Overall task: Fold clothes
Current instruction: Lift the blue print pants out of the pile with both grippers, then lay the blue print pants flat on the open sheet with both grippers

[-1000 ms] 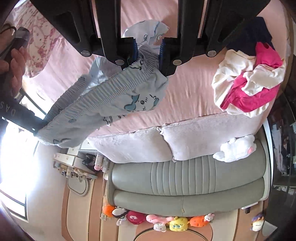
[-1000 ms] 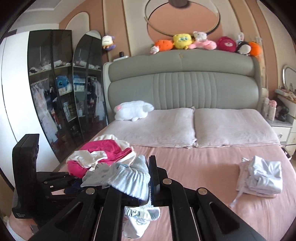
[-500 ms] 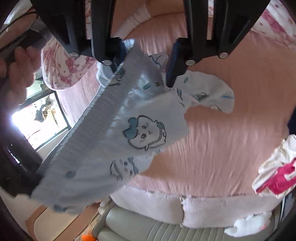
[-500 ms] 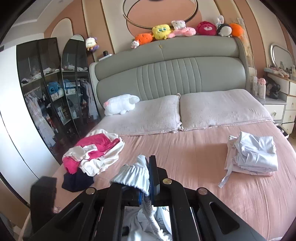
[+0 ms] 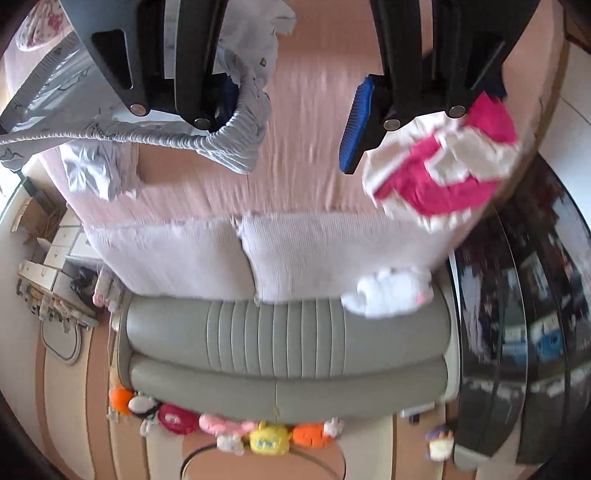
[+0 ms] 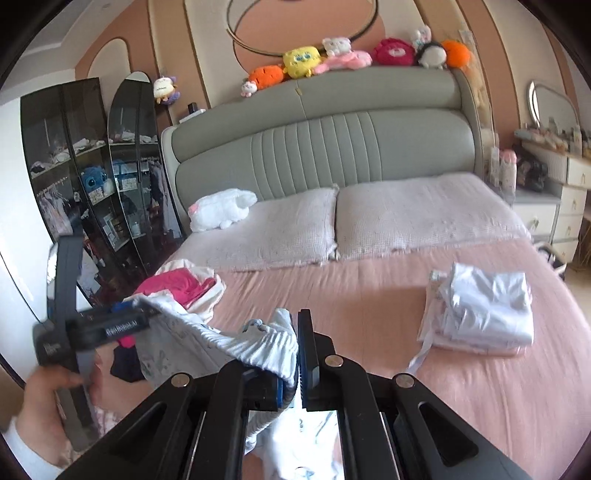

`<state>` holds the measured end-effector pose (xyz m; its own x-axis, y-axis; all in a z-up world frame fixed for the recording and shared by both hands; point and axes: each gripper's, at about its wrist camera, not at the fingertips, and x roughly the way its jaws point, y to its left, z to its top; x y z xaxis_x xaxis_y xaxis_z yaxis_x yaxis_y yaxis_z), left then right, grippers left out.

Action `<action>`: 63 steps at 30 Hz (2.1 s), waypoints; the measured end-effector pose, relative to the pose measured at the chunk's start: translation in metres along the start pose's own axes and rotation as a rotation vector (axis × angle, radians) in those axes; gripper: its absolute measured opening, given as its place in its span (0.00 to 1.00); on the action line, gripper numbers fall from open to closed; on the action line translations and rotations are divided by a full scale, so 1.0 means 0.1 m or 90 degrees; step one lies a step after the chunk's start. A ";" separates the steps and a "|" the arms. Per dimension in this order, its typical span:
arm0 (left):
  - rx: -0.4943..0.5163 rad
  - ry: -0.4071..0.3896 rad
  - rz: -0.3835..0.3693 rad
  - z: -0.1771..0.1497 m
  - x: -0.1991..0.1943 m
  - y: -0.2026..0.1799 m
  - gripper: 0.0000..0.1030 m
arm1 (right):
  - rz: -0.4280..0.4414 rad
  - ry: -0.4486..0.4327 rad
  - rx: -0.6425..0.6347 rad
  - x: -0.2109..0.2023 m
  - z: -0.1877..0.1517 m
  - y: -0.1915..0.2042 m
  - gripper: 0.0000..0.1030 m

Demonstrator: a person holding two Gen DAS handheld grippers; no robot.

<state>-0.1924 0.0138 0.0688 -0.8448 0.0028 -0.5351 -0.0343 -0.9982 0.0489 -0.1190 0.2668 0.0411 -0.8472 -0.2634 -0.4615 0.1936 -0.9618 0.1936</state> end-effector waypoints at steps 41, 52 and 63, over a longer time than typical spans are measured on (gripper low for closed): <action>-0.105 0.551 -0.125 -2.54 0.94 0.28 0.46 | 0.020 0.465 -0.369 1.88 -2.34 0.90 0.30; -0.090 0.523 -0.279 -2.59 1.06 -0.30 0.46 | 0.103 0.258 0.084 1.39 -1.39 -0.03 0.14; -0.144 0.453 -0.048 -2.57 1.38 -0.34 0.46 | 0.088 0.445 -0.053 1.58 -1.68 -0.02 0.21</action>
<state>-0.1703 0.0327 -0.2232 -0.2924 0.1092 -0.9500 0.0977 -0.9849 -0.1432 -0.1701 0.2145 -0.1782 -0.3021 -0.3425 -0.8896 0.3376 -0.9112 0.2362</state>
